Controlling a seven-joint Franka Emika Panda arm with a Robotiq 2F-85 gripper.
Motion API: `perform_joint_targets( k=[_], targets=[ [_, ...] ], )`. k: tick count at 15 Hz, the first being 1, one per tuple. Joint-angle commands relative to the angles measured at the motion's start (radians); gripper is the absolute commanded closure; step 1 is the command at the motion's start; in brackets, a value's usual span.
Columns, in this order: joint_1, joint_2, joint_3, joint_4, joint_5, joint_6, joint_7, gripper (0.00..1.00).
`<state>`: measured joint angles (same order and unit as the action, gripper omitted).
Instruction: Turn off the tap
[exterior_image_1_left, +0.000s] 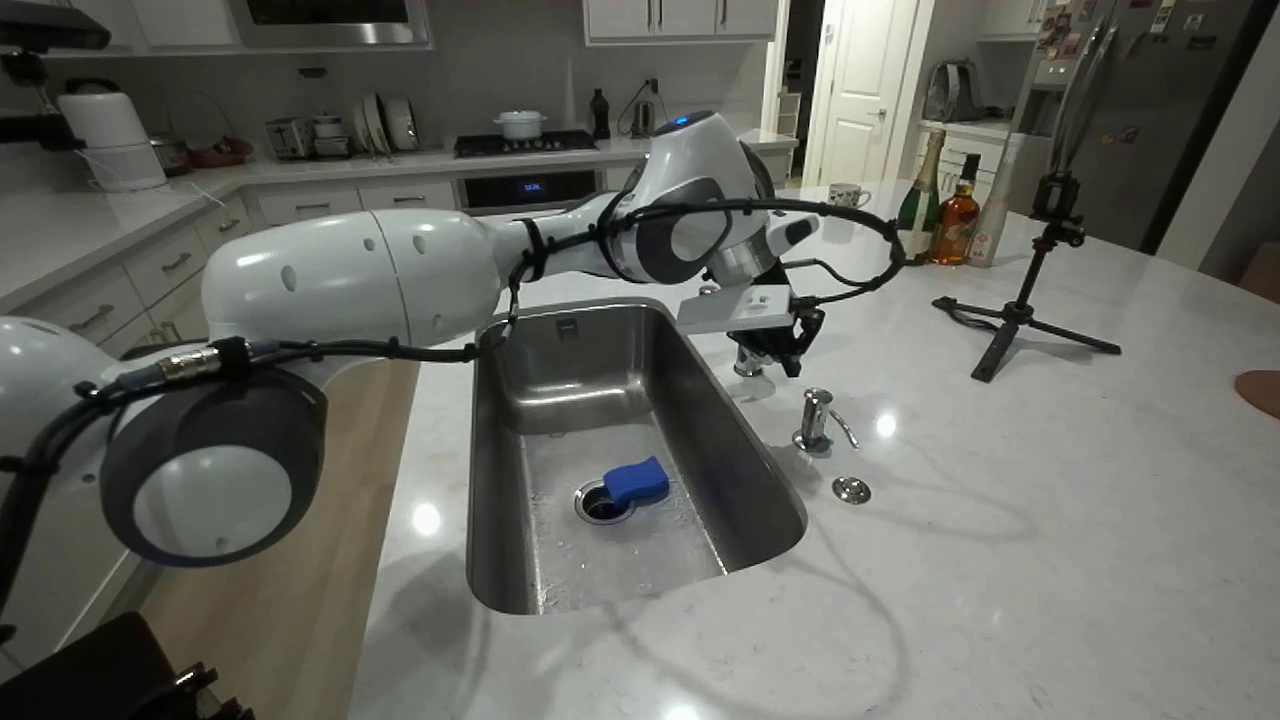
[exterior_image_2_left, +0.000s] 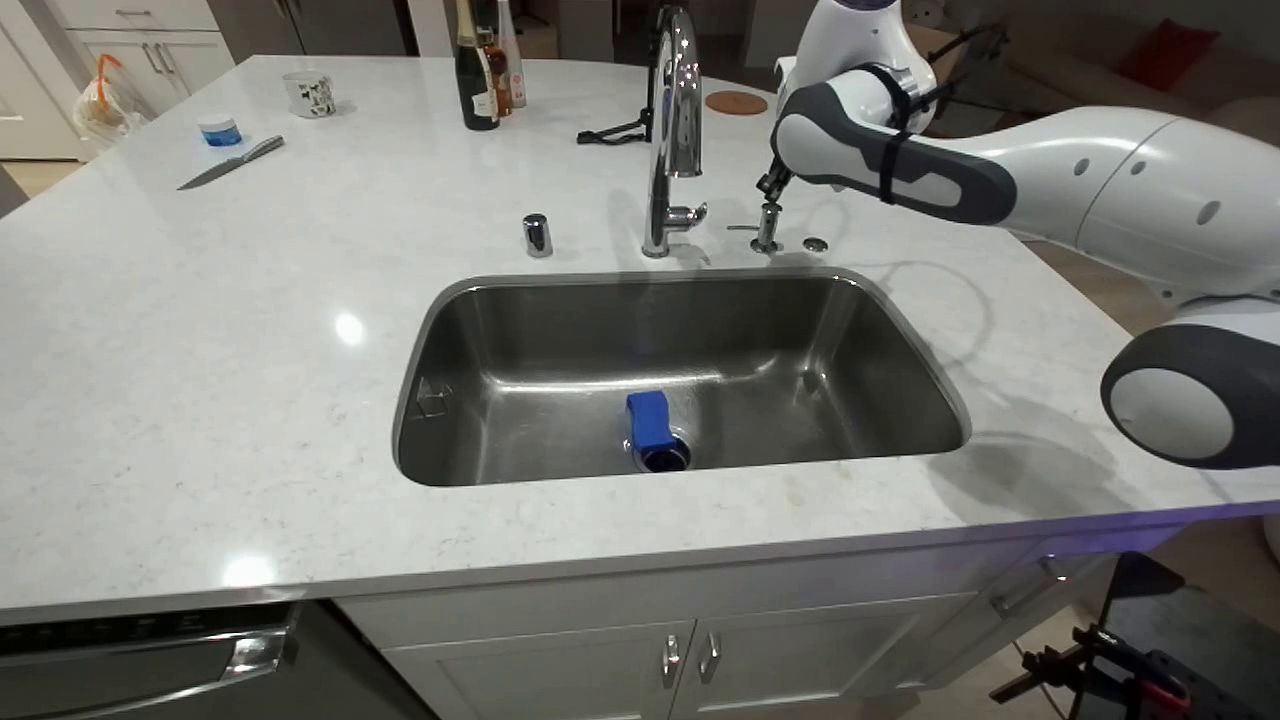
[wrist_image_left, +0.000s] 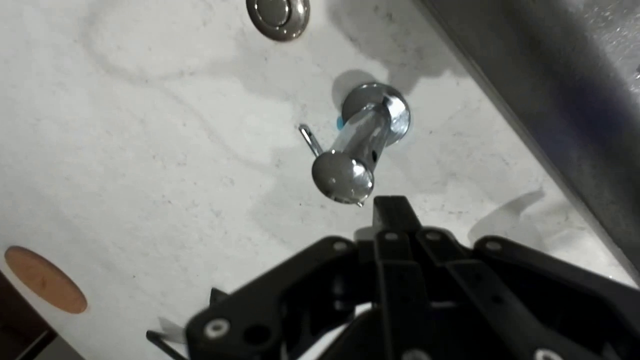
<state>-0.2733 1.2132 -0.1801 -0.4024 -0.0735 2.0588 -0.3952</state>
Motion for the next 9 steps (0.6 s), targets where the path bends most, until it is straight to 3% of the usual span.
perform_joint_targets(
  k=[1,7,8,9],
  targets=[
    [0.013,-0.063,-0.003,-0.05,-0.006,-0.12,-0.034,1.0],
    [0.008,-0.081,0.011,-0.042,0.006,-0.244,-0.059,1.0],
    [0.007,-0.078,0.011,-0.036,0.006,-0.241,-0.052,0.91],
    [0.005,-0.076,0.012,-0.032,0.008,-0.237,-0.049,0.73]
  ],
)
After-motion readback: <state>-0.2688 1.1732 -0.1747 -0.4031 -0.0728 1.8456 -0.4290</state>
